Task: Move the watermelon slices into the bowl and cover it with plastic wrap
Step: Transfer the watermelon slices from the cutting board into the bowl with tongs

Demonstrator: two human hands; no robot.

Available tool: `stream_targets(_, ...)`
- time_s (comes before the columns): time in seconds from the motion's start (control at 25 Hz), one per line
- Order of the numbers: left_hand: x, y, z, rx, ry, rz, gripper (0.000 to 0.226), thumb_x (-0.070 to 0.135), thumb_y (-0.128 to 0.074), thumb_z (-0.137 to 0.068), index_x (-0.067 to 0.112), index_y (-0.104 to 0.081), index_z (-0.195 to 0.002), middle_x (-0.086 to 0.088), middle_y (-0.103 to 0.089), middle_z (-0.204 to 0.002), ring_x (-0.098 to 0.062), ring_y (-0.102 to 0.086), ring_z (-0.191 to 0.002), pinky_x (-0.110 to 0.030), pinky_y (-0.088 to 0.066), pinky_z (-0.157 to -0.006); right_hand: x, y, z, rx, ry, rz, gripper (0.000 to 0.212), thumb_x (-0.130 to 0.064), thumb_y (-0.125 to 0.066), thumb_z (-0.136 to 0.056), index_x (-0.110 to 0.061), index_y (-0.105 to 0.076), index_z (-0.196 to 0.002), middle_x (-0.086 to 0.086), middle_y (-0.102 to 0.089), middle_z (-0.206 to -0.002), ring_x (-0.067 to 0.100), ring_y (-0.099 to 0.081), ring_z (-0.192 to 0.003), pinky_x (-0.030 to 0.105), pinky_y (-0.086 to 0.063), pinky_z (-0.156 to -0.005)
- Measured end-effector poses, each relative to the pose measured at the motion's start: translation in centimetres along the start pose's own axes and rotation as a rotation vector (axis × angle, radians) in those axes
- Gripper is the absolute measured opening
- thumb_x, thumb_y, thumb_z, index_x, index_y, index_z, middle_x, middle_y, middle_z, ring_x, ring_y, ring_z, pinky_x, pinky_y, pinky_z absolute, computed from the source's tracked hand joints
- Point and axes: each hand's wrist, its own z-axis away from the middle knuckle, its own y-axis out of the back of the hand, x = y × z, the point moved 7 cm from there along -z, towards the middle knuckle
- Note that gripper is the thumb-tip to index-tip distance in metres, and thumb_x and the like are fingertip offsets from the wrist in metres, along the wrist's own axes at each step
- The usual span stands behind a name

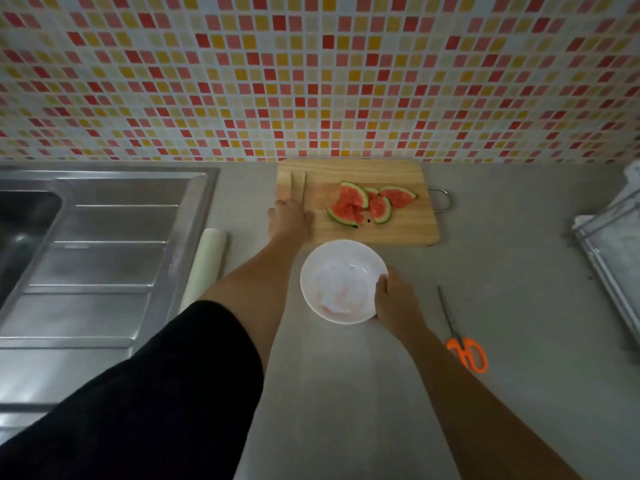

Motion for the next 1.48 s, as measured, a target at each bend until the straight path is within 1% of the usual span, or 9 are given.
stream_targets(0.2, -0.6, 0.4, -1.4, 0.008, 0.123, 0.184, 0.027, 0.010, -0.043, -0.093, -0.002, -0.055, -0.114, -0.020, -0.057, -0.117, -0.035, -0.055, -0.109, -0.040, -0.046, -0.091, 0.0, 0.0, -0.3, 0.000, 0.015, 0.003, 0.033, -0.017, -0.030, -0.098, -0.003, -0.047, -0.124, 0.022, -0.061, -0.112, 0.037, -0.059, -0.099, 0.044, -0.051, -0.083)
stream_targets(0.32, -1.2, 0.2, -1.5, -0.132, 0.181, 0.809, 0.023, 0.016, -0.056, -0.087, -0.005, -0.060, -0.097, -0.015, -0.060, -0.093, -0.026, -0.064, -0.086, -0.036, -0.057, -0.079, 0.4, 0.1, -0.5, -0.017, -0.021, -0.045, 0.032, -0.018, -0.031, -0.098, -0.004, -0.046, -0.122, 0.019, -0.059, -0.105, 0.033, -0.059, -0.089, 0.040, -0.056, -0.063)
stream_targets(0.4, -1.3, 0.3, -0.4, -0.258, 0.160, 1.086, 0.016, 0.015, -0.053, -0.090, 0.002, -0.057, -0.081, -0.009, -0.052, -0.079, -0.019, -0.058, -0.069, -0.026, -0.058, -0.064, 0.7, 0.0, -0.8, -0.027, -0.028, -0.054, 0.031, -0.019, -0.031, -0.099, -0.004, -0.046, -0.123, 0.020, -0.058, -0.107, 0.028, -0.056, -0.082, 0.020, -0.052, -0.045)
stream_targets(0.56, -2.9, 1.1, 0.5, -0.286, -0.084, 0.574, 0.018, 0.027, -0.042, -0.093, 0.011, -0.049, -0.096, -0.008, -0.054, -0.083, -0.023, -0.051, -0.069, -0.032, -0.043, -0.066, 0.9, 0.3, -1.4, -0.026, -0.020, -0.042, 0.034, -0.020, -0.031, -0.099, -0.006, -0.045, -0.126, 0.015, -0.057, -0.103, 0.017, -0.051, -0.069, 0.014, -0.040, -0.033)
stream_targets(0.68, -3.2, 2.6, 1.1, -0.056, -0.414, 0.195, 0.029, 0.030, -0.050, -0.094, 0.009, -0.054, -0.113, -0.011, -0.062, -0.088, -0.028, -0.056, -0.076, -0.032, -0.041, -0.070, 1.0, 0.3, -1.6, -0.024, -0.028, -0.050, 0.033, -0.021, -0.031, -0.099, -0.008, -0.046, -0.125, 0.012, -0.057, -0.101, 0.013, -0.051, -0.066, 0.011, -0.037, -0.030)
stream_targets(0.88, -2.3, 3.6, 4.1, 0.288, -0.857, -0.040, 0.026, 0.011, -0.068, -0.081, -0.001, -0.066, -0.104, -0.025, -0.061, -0.077, -0.040, -0.062, -0.069, -0.044, -0.054, -0.058, 1.1, 0.2, -1.9, -0.012, -0.006, -0.030, 0.034, -0.020, -0.031, -0.099, -0.006, -0.047, -0.125, 0.015, -0.059, -0.106, 0.013, -0.049, -0.068, 0.004, -0.032, -0.031)
stream_targets(1.2, -0.4, 2.2, 5.5, 0.425, -0.887, -0.139, 0.029, 0.000, -0.073, -0.075, -0.003, -0.066, -0.103, -0.021, -0.062, -0.076, -0.035, -0.063, -0.064, -0.035, -0.053, -0.044, 1.2, 0.1, -2.3, -0.008, 0.013, 0.011, 0.036, -0.023, -0.030, -0.099, -0.006, -0.047, -0.126, 0.017, -0.062, -0.111, 0.023, -0.056, -0.083, 0.017, -0.040, -0.047)
stream_targets(1.32, 0.1, 2.7, 5.8, 0.460, -0.913, -0.103, 0.024, 0.004, -0.069, -0.079, -0.003, -0.067, -0.102, -0.020, -0.065, -0.075, -0.033, -0.063, -0.064, -0.036, -0.054, -0.048, 1.1, 0.2, -2.2, -0.009, 0.029, 0.010, 0.036, -0.023, -0.030, -0.099, -0.006, -0.048, -0.124, 0.016, -0.063, -0.107, 0.026, -0.059, -0.087, 0.024, -0.044, -0.060)
stream_targets(1.48, -0.7, 4.0, 5.6, 0.477, -0.898, -0.049, 0.022, 0.007, -0.068, -0.080, -0.003, -0.067, -0.100, -0.020, -0.065, -0.075, -0.035, -0.060, -0.060, -0.037, -0.055, -0.055, 1.2, 0.1, -2.2, -0.017, 0.026, -0.034, 0.034, -0.026, -0.029, -0.099, -0.008, -0.050, -0.119, 0.011, -0.061, -0.099, 0.022, -0.060, -0.080, 0.028, -0.051, -0.057)
